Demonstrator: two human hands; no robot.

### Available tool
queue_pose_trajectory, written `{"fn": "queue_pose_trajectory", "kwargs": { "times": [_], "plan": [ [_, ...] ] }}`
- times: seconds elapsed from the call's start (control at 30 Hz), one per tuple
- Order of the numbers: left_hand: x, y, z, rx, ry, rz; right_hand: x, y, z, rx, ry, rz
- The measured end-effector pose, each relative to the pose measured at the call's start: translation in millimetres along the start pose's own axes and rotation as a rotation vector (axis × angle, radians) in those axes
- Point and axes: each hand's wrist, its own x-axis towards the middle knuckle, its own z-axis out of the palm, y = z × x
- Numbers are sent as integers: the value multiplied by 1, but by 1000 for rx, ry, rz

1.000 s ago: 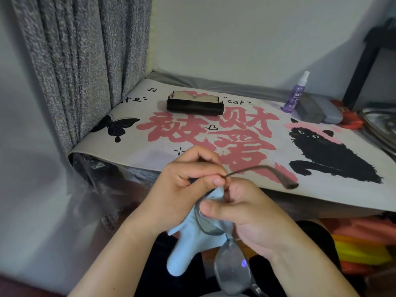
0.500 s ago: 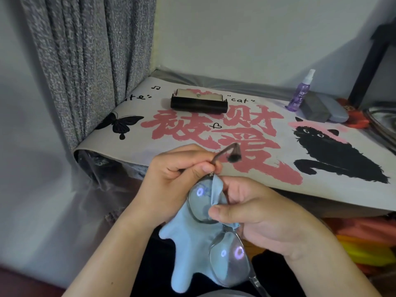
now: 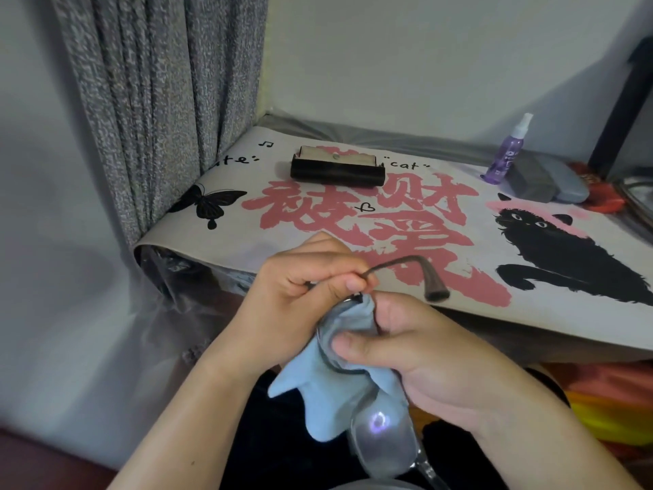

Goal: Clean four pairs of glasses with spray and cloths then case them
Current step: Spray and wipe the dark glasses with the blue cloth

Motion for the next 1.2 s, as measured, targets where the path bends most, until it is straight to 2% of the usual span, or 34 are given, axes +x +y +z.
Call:
{"fn": "queue_pose_trajectory", "kwargs": {
  "times": [0.1,0.2,0.37,0.5,0.7,0.9,1.03,1.2],
  "plan": [
    [0,4,-3,13,-65,33,-4,-8,-5,121,-180,96],
    [1,7,1,-6,-79,30,0,-10,-5,90,-203,142],
    [1,5,1,-40,-36,-19,4,-8,5,-81,-4,41],
    [0,3,3,-17,41,-52,4,-9,10,-5,127,-40],
    [0,-4,4,56,37,-33,10,-6,14,88,323,-75],
    [-2,-3,3,-93,117,-93,9,-3,18,235,442,-152],
    [-1,2,4,-39,143,-39,-2,1,12,94,416,-193],
    [-1,8,0,-33,151,-16,-16,1,-3,-66,221,-104]
  ]
}}
